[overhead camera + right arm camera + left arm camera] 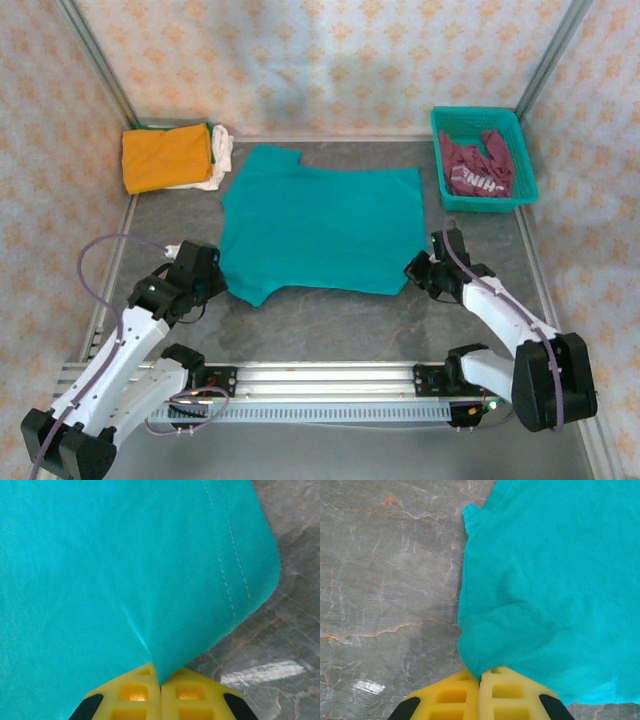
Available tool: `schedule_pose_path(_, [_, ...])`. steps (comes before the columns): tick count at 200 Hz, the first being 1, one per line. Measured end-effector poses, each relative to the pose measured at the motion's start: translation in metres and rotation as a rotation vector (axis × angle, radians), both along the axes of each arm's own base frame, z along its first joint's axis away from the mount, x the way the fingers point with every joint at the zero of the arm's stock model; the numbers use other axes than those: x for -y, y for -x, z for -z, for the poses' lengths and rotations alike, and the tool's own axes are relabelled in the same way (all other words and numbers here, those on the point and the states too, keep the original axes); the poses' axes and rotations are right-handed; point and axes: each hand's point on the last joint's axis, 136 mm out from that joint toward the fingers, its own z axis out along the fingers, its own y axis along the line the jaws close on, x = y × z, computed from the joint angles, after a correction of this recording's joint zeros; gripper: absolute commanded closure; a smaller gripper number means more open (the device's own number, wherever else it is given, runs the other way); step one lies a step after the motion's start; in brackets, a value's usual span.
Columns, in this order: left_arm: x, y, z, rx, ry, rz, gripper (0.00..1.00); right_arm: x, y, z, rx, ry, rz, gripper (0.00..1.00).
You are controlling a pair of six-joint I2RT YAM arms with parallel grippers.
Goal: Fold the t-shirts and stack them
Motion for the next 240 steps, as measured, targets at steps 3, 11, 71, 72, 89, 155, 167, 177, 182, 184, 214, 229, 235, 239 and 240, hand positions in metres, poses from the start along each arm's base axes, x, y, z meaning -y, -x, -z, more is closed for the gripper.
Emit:
schedule_pose_path(3, [0.0, -0.001, -0.001, -0.002, -0.002, 0.002, 1.0, 0.001, 0.0, -0.001, -0.003, 0.003, 0.002, 1.0])
schedule_pose_path(11, [0.002, -0.005, -0.004, -0.003, -0.008, 0.012, 1.0, 0.001, -0.004, -0.006, -0.001, 0.014, 0.003, 1.0])
schedule_pose_path(71, [0.016, -0.088, -0.049, 0.042, -0.052, 0.077, 1.0, 0.004, -0.049, -0.025, -0.003, 0.105, -0.012, 1.0])
schedule_pose_path(72, [0.016, -0.089, -0.049, 0.042, -0.054, 0.078, 1.0, 0.004, -0.05, -0.024, -0.004, 0.106, -0.013, 1.0])
schedule_pose_path(89, [0.016, -0.104, -0.045, 0.021, -0.082, 0.101, 1.0, 0.004, -0.056, -0.019, -0.03, 0.121, -0.019, 1.0])
schedule_pose_path(155, [0.015, -0.136, -0.043, -0.007, -0.157, 0.161, 1.0, 0.002, -0.072, -0.012, -0.069, 0.137, -0.028, 1.0])
schedule_pose_path(167, [0.015, -0.143, -0.042, -0.013, -0.173, 0.165, 1.0, 0.001, -0.072, -0.01, -0.076, 0.138, -0.029, 1.0])
schedule_pose_path(177, [0.015, -0.149, -0.041, -0.019, -0.186, 0.172, 1.0, 0.001, -0.075, -0.01, -0.082, 0.139, -0.028, 1.0])
schedule_pose_path(182, [0.015, -0.152, -0.04, -0.024, -0.193, 0.176, 1.0, 0.001, -0.077, -0.01, -0.082, 0.139, -0.028, 1.0])
schedule_pose_path(184, [0.015, -0.154, -0.04, -0.025, -0.196, 0.179, 1.0, 0.001, -0.077, -0.01, -0.083, 0.14, -0.028, 1.0])
schedule_pose_path(214, [0.016, -0.172, -0.037, -0.038, -0.232, 0.191, 1.0, 0.002, -0.089, -0.008, -0.089, 0.142, -0.024, 1.0])
schedule_pose_path(229, [0.017, -0.18, -0.035, -0.039, -0.239, 0.199, 1.0, 0.002, -0.092, -0.006, -0.093, 0.144, -0.023, 1.0])
schedule_pose_path(235, [0.018, -0.183, -0.034, -0.042, -0.243, 0.205, 1.0, 0.002, -0.092, -0.005, -0.097, 0.144, -0.023, 1.0])
schedule_pose_path(239, [0.019, -0.186, -0.034, -0.044, -0.245, 0.208, 1.0, 0.003, -0.092, -0.004, -0.099, 0.145, -0.022, 1.0])
schedule_pose_path(240, [0.019, -0.186, -0.034, -0.044, -0.246, 0.209, 1.0, 0.003, -0.092, -0.004, -0.1, 0.145, -0.023, 1.0])
